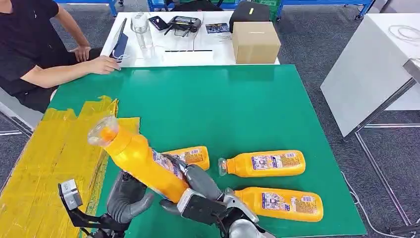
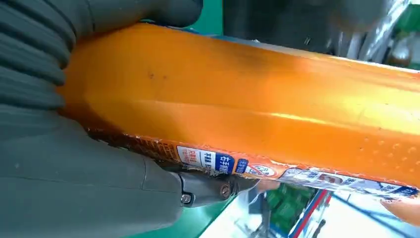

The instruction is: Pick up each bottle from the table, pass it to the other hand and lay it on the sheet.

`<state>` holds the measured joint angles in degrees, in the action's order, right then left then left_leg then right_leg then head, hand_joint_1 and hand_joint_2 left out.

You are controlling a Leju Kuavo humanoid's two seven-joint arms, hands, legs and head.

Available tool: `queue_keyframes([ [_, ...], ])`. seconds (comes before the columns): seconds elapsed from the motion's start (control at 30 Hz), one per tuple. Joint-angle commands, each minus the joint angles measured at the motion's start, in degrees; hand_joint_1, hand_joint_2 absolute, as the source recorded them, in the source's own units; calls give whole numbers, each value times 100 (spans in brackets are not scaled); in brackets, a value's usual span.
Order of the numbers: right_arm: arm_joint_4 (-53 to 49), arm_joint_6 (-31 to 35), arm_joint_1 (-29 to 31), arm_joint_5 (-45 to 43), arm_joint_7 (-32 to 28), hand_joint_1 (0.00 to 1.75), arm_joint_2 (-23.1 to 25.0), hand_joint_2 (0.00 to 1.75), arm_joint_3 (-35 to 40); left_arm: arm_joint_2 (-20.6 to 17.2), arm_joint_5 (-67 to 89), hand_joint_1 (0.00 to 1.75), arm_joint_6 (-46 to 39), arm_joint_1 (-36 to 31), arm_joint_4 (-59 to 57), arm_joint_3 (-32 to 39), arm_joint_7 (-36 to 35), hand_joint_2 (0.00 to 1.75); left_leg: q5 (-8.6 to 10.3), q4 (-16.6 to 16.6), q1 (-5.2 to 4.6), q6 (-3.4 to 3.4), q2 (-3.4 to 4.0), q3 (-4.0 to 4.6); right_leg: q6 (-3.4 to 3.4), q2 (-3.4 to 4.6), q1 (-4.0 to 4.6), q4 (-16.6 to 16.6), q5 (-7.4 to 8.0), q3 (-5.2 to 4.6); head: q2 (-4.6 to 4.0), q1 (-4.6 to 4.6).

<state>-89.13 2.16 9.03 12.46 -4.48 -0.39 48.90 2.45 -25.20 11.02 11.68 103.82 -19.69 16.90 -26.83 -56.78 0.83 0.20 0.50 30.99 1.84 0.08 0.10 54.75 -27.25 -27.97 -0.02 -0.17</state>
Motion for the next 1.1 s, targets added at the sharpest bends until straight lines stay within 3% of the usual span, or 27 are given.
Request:
queue_keyframes([
  [0.03, 749, -197, 545, 43, 72, 175, 116, 175, 650, 37, 68, 0, -95, -178, -357, 118, -50, 175, 6, 8, -6, 5, 4, -6, 1, 8, -6, -4, 7, 1, 0, 0],
  [0.17, 925, -251, 631, 53, 85, 175, 189, 175, 833, 57, 52, 0, -119, -196, -356, 143, -64, 175, 4, 7, -3, 2, 4, -7, 0, 6, -3, -4, 4, 4, 0, 0],
  [0.27, 1109, -330, 345, 257, 61, 175, 540, 175, 712, 100, -69, 0, -174, -187, -256, 179, -143, 175, 5, 10, -4, 2, -3, -9, -2, -1, -3, -6, 3, 7, 0, 0],
  [1.1, 1188, -351, 108, 388, 47, 175, 379, 175, 507, 141, -442, 0, -279, -87, -216, 386, -122, 175, 4, 6, -2, 4, -9, -5, 1, -8, -2, -7, 1, 4, 0, 0],
])
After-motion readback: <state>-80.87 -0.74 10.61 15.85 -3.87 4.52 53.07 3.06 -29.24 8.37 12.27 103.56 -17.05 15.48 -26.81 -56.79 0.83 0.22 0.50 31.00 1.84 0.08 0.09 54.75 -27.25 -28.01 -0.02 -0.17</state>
